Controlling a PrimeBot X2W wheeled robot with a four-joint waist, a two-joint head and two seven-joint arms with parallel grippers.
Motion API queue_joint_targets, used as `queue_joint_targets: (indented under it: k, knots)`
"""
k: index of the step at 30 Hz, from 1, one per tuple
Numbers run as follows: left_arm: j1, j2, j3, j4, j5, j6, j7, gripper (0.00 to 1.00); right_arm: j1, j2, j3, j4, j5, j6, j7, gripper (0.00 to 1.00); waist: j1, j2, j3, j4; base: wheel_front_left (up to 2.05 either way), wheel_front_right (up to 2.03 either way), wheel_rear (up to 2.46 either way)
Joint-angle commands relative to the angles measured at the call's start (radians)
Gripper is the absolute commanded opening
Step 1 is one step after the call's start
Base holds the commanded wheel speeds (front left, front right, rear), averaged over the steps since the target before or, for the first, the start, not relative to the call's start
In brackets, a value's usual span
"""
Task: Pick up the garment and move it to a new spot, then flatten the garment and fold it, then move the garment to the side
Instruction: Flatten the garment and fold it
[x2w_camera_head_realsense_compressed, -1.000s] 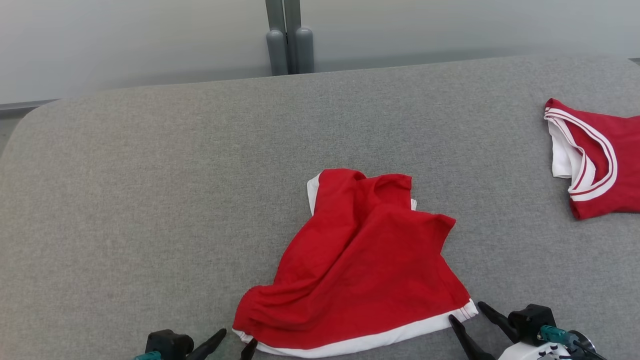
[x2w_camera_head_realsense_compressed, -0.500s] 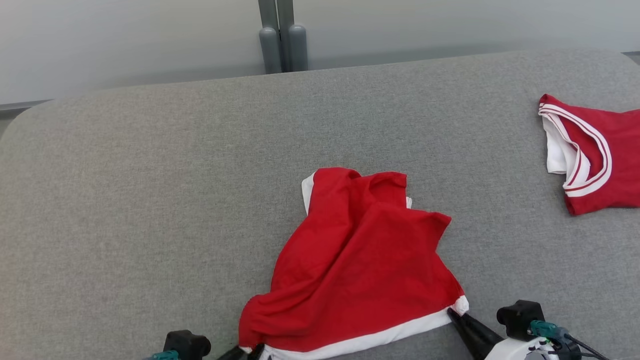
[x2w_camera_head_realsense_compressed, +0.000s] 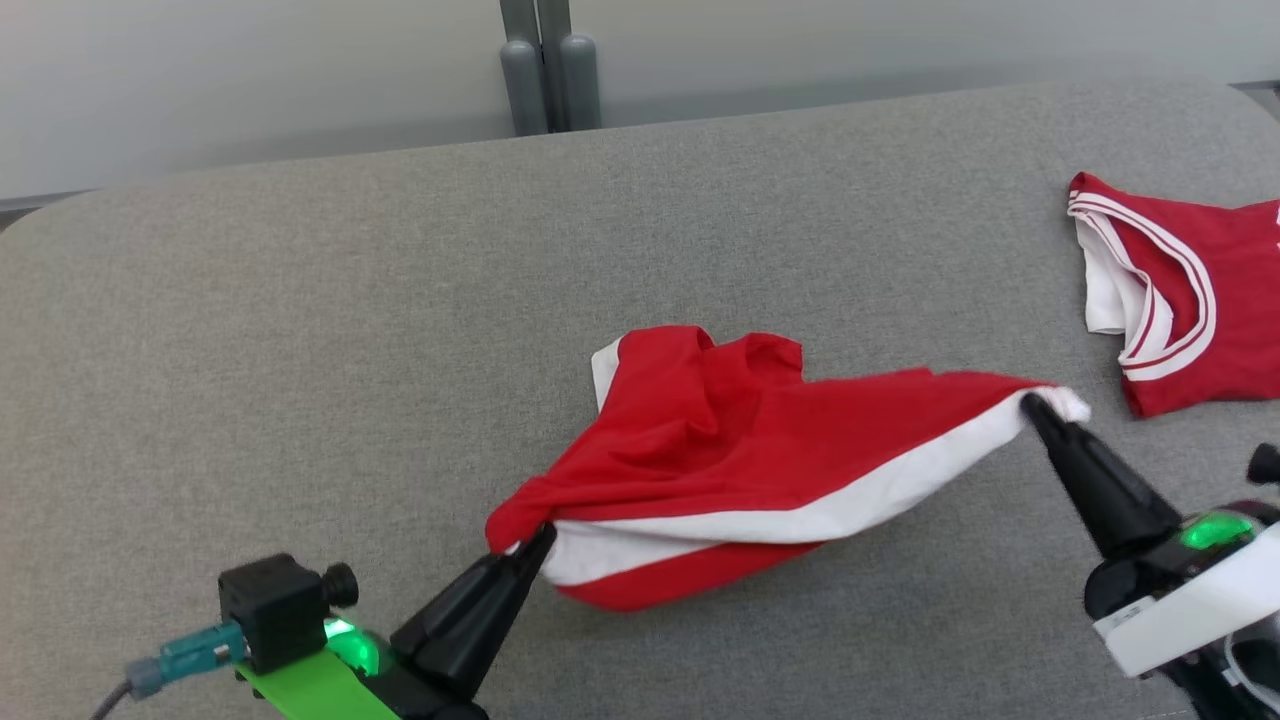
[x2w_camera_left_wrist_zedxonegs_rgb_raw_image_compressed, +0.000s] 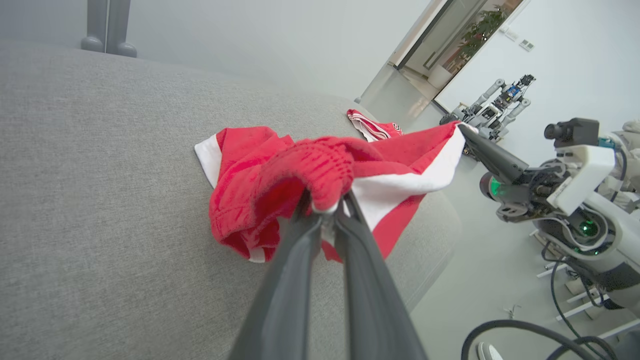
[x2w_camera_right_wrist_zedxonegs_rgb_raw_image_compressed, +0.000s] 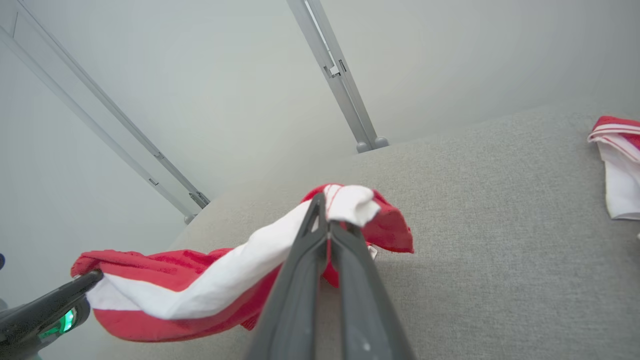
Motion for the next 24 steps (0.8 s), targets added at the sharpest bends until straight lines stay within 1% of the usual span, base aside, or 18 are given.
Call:
queue_joint_targets:
  k: [1, 2, 4, 5, 7, 9, 10, 12, 13, 14, 17, 18, 19, 22, 24]
  knots:
    - [-0.043, 0.011, 0.017, -0.068, -0.002, 0.018, 0.016, 0.0, 0.0, -0.021, -0.038, -0.065, 0.018, 0.0, 0.021, 0.0, 0.0, -0.0001, 0.04, -0.005, 0.0, 0.0, 0.0]
    - [-0.076, 0.004, 0.044, -0.128, -0.004, 0.034, 0.014, 0.0, -0.016, -0.037, -0.071, -0.122, 0.036, 0.001, 0.041, 0.0, 0.0, -0.0001, 0.065, -0.006, 0.0, 0.0, 0.0]
    - [-0.131, -0.033, 0.087, -0.194, -0.036, 0.058, 0.004, 0.0, -0.067, -0.055, -0.12, -0.189, 0.065, 0.001, 0.064, 0.0, 0.0, -0.0001, 0.106, -0.01, 0.0, 0.0, 0.0]
    - [-0.171, -0.037, 0.116, -0.22, -0.046, 0.071, 0.009, 0.0, -0.11, -0.064, -0.142, -0.218, 0.084, 0.001, 0.084, 0.0, 0.0, -0.0001, 0.136, -0.016, 0.0, 0.0, 0.0]
    - [-0.271, -0.045, 0.156, -0.239, -0.043, 0.094, 0.03, 0.0, -0.215, -0.07, -0.168, -0.232, 0.118, 0.0, 0.116, 0.0, 0.0, -0.0001, 0.19, -0.024, 0.0, 0.0, 0.0]
    - [-0.399, -0.071, 0.18, -0.225, -0.062, 0.1, 0.058, 0.0, -0.344, -0.09, -0.197, -0.191, 0.101, 0.0, 0.148, 0.0, 0.0, -0.0001, 0.248, -0.014, 0.0, 0.0, 0.0]
    - [-0.46, -0.078, 0.188, -0.202, -0.067, 0.102, 0.077, 0.0, -0.407, -0.087, -0.2, -0.167, 0.1, 0.001, 0.162, 0.0, 0.0, -0.0001, 0.275, -0.008, 0.0, 0.0, 0.0]
    - [-0.61, -0.103, 0.208, -0.129, -0.083, 0.105, 0.112, 0.0, -0.57, -0.074, -0.207, -0.089, 0.087, 0.0, 0.197, 0.0, 0.0, -0.0001, 0.334, 0.005, 0.0, 0.0, 0.0]
    - [-0.699, -0.12, 0.216, -0.07, -0.095, 0.114, 0.138, 0.0, -0.669, -0.061, -0.204, -0.035, 0.079, 0.0, 0.218, 0.0, 0.0, -0.0001, 0.364, 0.011, 0.0, 0.0, 0.0]
    - [-0.769, -0.131, 0.216, -0.021, -0.1, 0.11, 0.155, 0.0, -0.744, -0.044, -0.203, 0.016, 0.068, 0.0, 0.231, 0.0, 0.0, -0.0001, 0.385, 0.014, 0.0, 0.0, 0.0]
    - [-1.012, -0.175, 0.222, 0.189, -0.074, 0.106, 0.179, 0.0, -1.013, 0.029, -0.18, 0.205, -0.009, 0.0, 0.265, 0.0, 0.0, -0.0001, 0.442, 0.025, 0.0, 0.0, 0.0]
    - [-1.078, -0.19, 0.227, 0.253, -0.061, 0.104, 0.17, 0.0, -1.084, 0.058, -0.171, 0.26, -0.032, 0.0, 0.267, 0.0, 0.0, -0.0001, 0.455, 0.025, 0.0, 0.0, 0.0]
    - [-1.161, -0.203, 0.226, 0.336, -0.037, 0.101, 0.164, 0.0, -1.177, 0.101, -0.169, 0.33, -0.068, 0.0, 0.256, 0.0, 0.0, -0.0001, 0.471, 0.024, 0.0, 0.0, 0.0]
    - [-1.363, -0.236, 0.229, 0.548, 0.028, 0.094, 0.113, 0.0, -1.396, 0.213, -0.185, 0.509, -0.159, 0.0, 0.197, 0.0, 0.0, -0.0001, 0.513, 0.009, 0.0, 0.0, 0.0]
    - [-1.454, -0.256, 0.236, 0.656, 0.056, 0.089, 0.061, 0.0, -1.49, 0.268, -0.193, 0.597, -0.199, 0.0, 0.153, 0.0, 0.0, -0.0001, 0.532, 0.0, 0.0, 0.0, 0.0]
